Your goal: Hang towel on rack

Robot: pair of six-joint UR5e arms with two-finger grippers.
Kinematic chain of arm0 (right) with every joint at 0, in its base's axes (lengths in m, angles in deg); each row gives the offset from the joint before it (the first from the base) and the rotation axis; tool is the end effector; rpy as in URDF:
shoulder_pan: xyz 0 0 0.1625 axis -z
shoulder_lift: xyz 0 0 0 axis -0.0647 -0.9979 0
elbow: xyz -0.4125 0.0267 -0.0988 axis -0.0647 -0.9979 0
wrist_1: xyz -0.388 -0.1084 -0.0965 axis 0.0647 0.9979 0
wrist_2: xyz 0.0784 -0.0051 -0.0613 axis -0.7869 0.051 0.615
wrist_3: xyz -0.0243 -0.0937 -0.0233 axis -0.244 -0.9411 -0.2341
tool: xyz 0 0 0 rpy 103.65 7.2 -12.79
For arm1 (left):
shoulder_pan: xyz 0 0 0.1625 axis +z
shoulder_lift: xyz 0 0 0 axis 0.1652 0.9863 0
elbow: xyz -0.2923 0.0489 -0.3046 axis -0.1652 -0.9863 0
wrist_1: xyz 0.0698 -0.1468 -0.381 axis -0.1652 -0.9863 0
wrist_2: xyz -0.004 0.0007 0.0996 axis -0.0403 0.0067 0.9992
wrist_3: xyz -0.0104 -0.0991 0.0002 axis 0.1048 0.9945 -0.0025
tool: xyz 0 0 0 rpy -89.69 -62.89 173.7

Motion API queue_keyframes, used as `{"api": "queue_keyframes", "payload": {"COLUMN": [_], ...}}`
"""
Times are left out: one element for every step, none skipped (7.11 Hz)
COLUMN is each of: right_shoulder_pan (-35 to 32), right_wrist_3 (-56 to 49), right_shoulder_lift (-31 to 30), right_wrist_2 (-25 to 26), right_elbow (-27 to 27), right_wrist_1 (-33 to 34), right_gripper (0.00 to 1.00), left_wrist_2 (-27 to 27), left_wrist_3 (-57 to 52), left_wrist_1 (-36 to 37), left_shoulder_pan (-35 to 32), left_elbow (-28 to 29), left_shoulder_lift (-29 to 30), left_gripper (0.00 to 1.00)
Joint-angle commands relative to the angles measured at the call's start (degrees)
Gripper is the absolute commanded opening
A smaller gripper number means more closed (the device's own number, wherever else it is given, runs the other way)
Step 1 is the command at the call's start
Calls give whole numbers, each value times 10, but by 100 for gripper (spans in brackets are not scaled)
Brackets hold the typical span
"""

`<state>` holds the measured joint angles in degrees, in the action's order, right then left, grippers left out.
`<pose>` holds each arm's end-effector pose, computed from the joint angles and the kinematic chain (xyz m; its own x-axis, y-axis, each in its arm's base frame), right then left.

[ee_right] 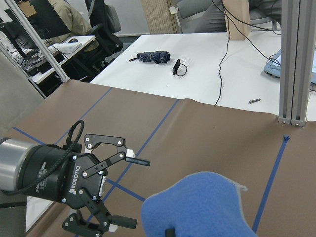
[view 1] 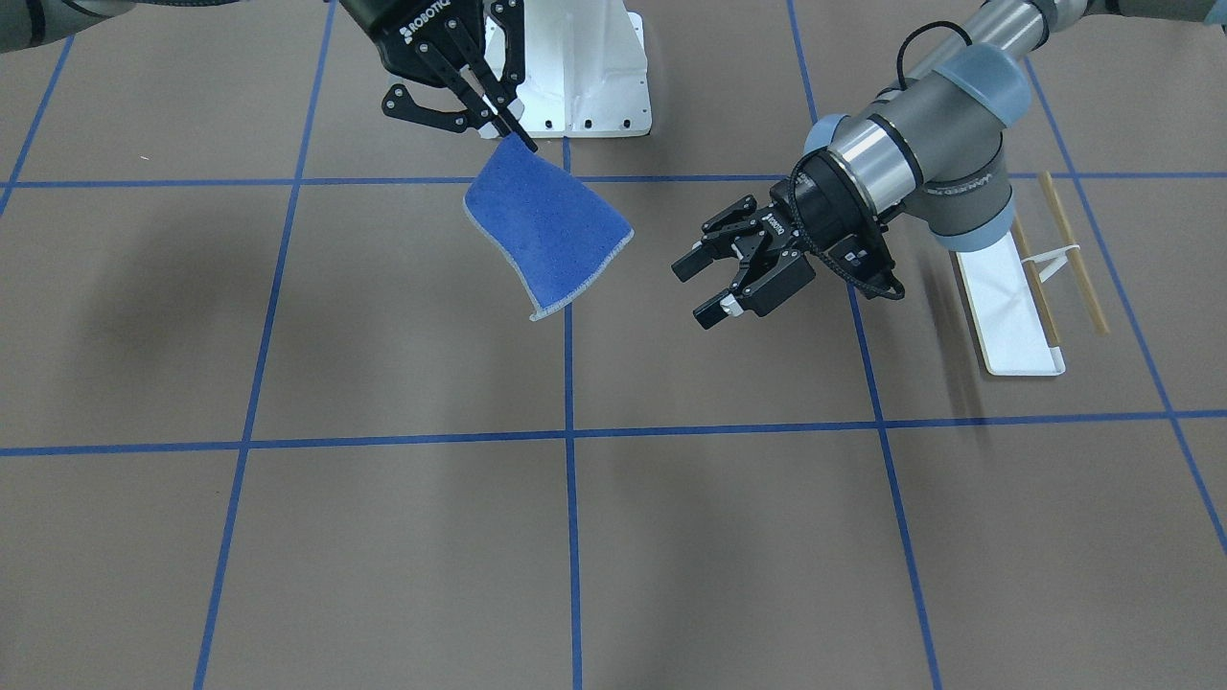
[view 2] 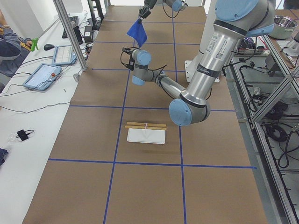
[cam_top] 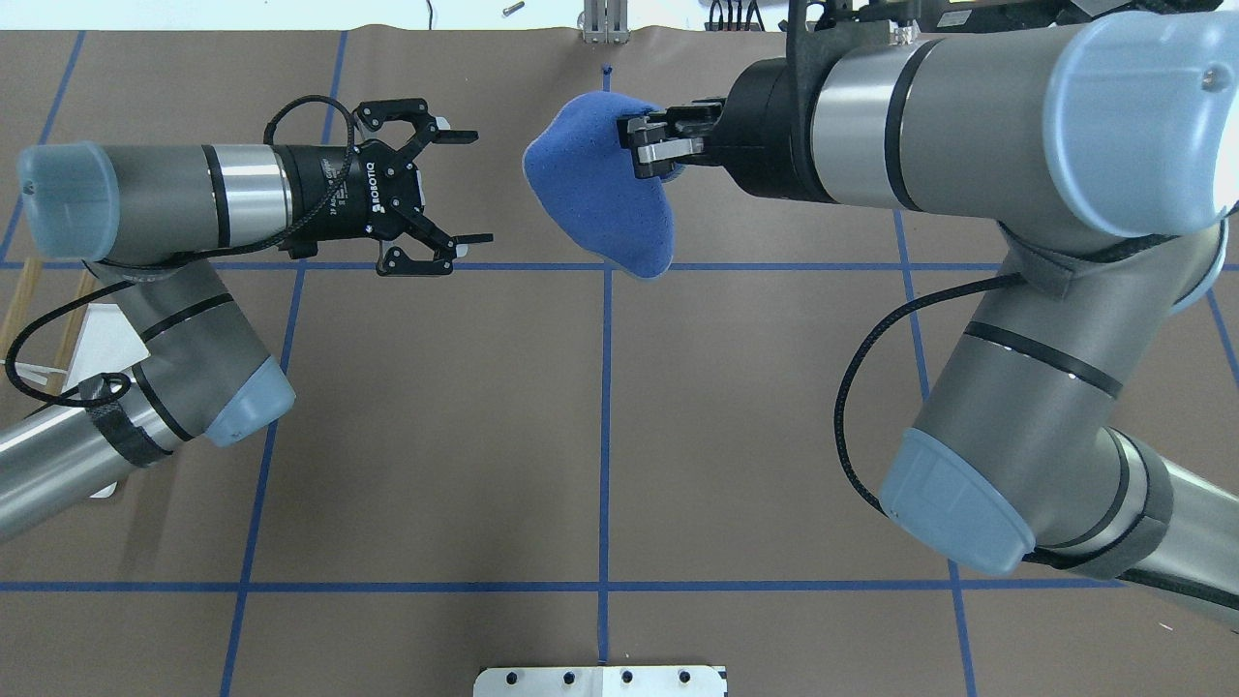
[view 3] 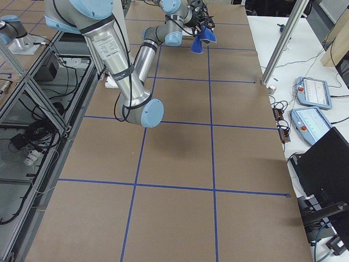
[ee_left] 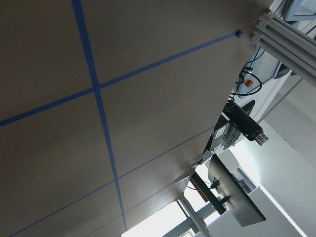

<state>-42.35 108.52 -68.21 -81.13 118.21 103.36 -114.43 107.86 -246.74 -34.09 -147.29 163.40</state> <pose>-0.3292 -0.4152 0.0590 0.3352 -0.5402 0.7719 -0.3764 0.6743 0.6353 0.3747 -0.4918 0.2408 -0.4141 -0.8860 -0.2085 -0.1399 0.2883 -0.9473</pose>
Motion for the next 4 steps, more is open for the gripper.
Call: {"api": "queue_keyframes", "payload": {"right_shoulder_pan": [7,12,17,23], "right_wrist_3": [0,0,0,0], "right_shoulder_lift": [0,1,1,1], "right_wrist_2": [1,1,1,1], "right_elbow": [-23,-27,-30,-33], "right_wrist_1": [-48,-67,-85,-97], "right_gripper": [0,0,0,0], "left_wrist_2": [-27,-27,-26,-26], "left_wrist_3": [26,26,26,26], "left_wrist_1": [26,27,27,26], "left_shoulder_pan": [2,11,16,17], "left_elbow": [-33,-37,-37,-38], "left_shoulder_lift": [-2,1,1,1], "left_gripper": [98,98,98,98]}}
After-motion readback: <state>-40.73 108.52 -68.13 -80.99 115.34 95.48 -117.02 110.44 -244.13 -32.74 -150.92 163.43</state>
